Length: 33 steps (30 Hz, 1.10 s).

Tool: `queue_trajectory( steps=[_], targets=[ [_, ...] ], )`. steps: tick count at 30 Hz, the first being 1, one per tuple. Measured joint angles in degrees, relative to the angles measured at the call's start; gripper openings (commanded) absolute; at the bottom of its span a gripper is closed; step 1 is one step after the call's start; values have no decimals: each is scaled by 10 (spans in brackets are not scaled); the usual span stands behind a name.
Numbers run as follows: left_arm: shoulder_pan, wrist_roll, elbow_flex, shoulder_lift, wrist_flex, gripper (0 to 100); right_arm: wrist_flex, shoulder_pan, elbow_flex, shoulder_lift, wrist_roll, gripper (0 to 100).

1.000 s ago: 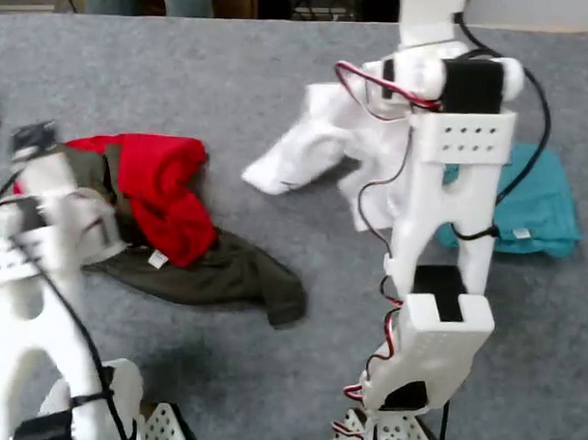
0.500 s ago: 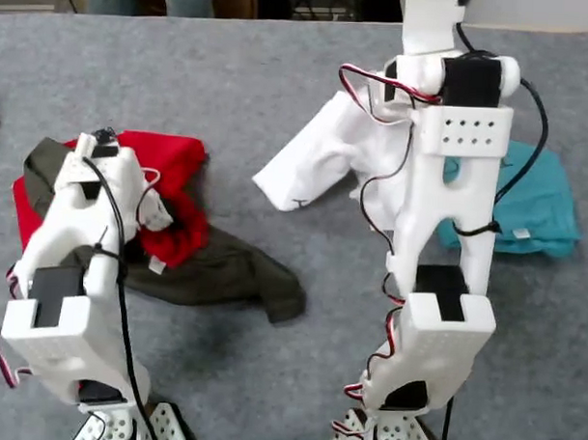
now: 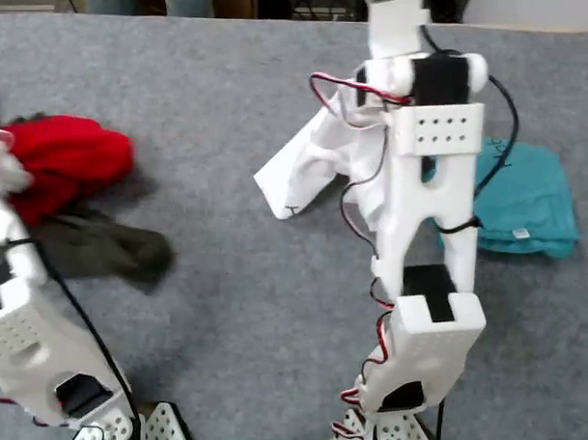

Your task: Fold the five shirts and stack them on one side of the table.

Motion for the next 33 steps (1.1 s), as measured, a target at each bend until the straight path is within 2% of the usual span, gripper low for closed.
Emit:
queue_trajectory(
  steps=[2,5,9,12,17,20,24,30,33],
  targets=[
    [-34,0,-79,0,0,30,0,-25,0,0,0,14],
    [-50,-3,-162,0,0,37,0,-66,0,0,0,14],
    [-50,-4,-190,4,6,164,0,-133,-13,1,0,14],
    [-51,-4,-198,4,47,238,2,-186,-69,-6,-3,14],
    [-62,-4,-247,4,127,248,2,-250,-169,-30,-37,14],
    [-78,-4,-289,4,168,250,2,-244,-159,-32,-41,14],
    [-82,-4,-326,4,222,250,2,-204,-58,-11,-36,14],
    [-81,-4,-334,4,274,250,0,-140,186,47,71,14],
    [-81,-6,-334,4,287,250,-2,-91,254,66,115,14]
  ],
)
